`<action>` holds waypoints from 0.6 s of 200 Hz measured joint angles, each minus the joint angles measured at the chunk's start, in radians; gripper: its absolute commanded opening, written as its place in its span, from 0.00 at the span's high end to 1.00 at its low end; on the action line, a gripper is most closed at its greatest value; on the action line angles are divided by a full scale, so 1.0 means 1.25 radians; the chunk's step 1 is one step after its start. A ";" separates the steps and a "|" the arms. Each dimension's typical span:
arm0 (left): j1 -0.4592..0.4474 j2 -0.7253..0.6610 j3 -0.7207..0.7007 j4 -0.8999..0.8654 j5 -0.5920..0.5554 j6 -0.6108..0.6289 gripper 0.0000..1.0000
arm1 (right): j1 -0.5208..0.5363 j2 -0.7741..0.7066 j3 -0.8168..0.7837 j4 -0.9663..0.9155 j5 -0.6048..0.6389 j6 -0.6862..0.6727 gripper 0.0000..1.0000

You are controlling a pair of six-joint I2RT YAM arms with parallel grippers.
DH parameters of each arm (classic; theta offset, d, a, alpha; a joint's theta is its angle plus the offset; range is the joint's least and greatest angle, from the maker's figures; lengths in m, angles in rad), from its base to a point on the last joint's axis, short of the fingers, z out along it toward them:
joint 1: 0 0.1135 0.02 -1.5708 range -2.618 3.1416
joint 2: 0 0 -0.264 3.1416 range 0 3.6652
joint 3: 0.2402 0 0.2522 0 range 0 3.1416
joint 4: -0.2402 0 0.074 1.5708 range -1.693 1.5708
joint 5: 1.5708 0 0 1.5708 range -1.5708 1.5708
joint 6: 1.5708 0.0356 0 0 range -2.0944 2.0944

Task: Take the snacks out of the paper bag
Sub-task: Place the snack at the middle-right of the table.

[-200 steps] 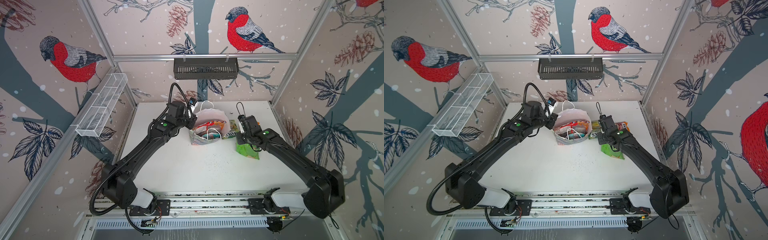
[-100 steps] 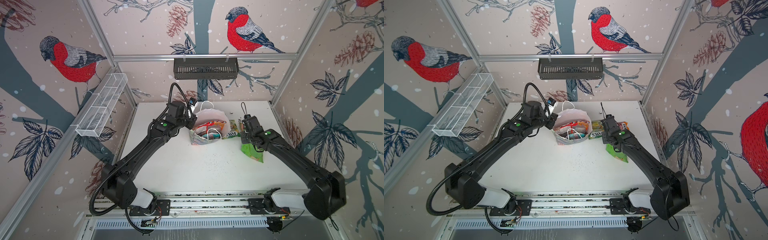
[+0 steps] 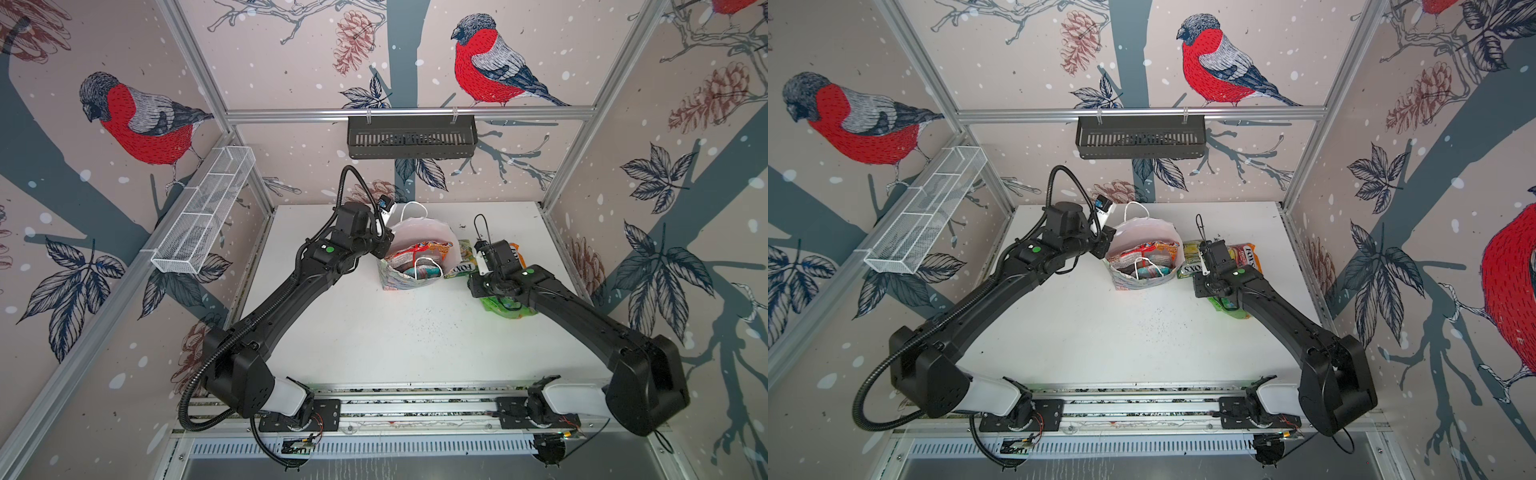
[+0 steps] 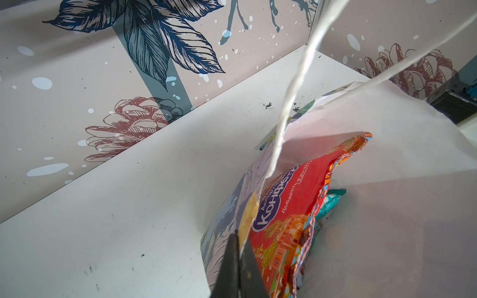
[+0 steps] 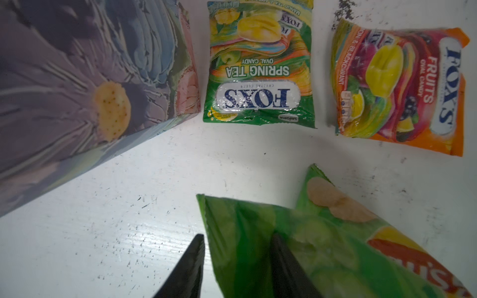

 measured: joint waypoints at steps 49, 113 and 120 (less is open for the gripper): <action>0.000 0.000 0.000 0.000 0.000 0.000 1.00 | -0.009 -0.059 -0.023 0.021 -0.083 0.003 0.33; 0.000 0.000 0.000 0.000 0.000 0.000 1.00 | -0.032 -0.149 -0.021 0.037 -0.080 0.042 0.62; 0.000 0.000 0.000 0.000 0.000 0.000 1.00 | -0.042 -0.159 -0.025 0.038 -0.061 0.046 0.64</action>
